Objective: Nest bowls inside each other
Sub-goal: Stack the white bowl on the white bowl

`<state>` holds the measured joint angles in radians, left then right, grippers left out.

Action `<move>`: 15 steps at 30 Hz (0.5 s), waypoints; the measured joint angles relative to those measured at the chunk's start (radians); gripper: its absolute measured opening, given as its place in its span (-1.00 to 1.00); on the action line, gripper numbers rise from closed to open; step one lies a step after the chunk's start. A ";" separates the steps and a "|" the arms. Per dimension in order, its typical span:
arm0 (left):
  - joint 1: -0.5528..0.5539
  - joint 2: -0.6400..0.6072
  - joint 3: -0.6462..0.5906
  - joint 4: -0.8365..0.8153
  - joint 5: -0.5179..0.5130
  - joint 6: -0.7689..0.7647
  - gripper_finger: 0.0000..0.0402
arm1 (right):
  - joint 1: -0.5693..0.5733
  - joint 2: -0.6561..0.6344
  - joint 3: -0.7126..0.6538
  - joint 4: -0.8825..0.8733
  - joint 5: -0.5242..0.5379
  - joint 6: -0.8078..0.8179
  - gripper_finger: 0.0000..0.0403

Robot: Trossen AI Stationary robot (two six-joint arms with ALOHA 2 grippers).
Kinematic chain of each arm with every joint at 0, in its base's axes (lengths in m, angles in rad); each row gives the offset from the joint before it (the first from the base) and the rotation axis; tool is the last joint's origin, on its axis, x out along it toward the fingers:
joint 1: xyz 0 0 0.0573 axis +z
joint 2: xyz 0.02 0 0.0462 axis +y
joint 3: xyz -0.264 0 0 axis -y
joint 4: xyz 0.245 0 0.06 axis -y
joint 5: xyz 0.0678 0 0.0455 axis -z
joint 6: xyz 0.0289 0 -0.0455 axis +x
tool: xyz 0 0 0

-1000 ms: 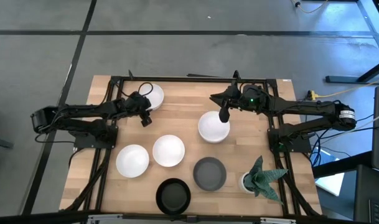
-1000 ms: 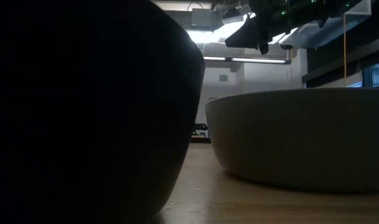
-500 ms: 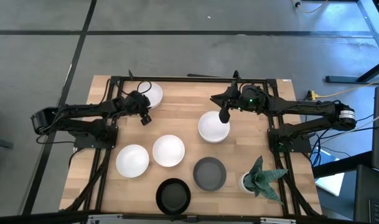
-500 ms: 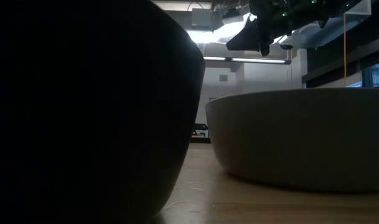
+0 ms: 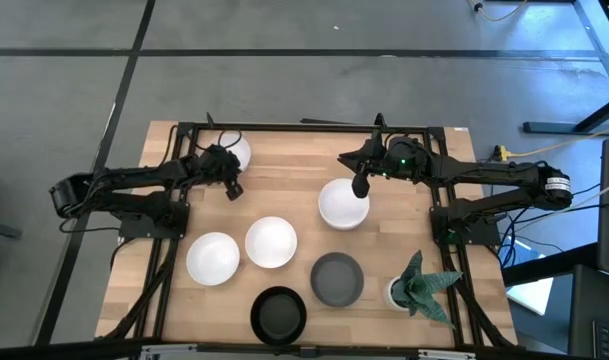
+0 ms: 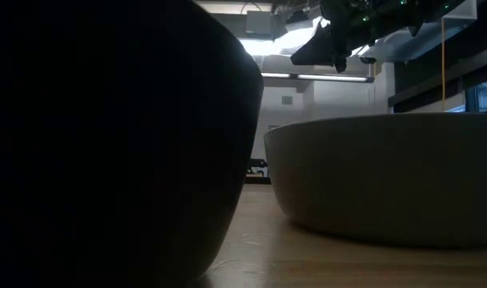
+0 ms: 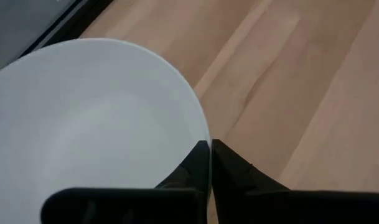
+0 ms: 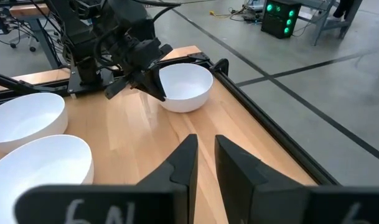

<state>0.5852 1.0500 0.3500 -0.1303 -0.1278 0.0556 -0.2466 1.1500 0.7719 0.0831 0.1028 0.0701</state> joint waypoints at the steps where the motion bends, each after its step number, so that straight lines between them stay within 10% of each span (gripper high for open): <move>1: 0.000 0.000 0.000 0.009 0.006 -0.010 -0.99 | 0.000 0.000 0.000 -0.001 0.000 0.000 -0.71; 15: -0.079 -0.002 0.241 -0.017 0.169 -0.022 -0.99 | -0.053 -0.005 0.001 -0.058 -0.026 0.003 -0.71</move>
<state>0.5065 1.0485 0.5907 -0.1478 0.0414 0.0334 -0.2998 1.1447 0.7727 0.0254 0.0772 0.0735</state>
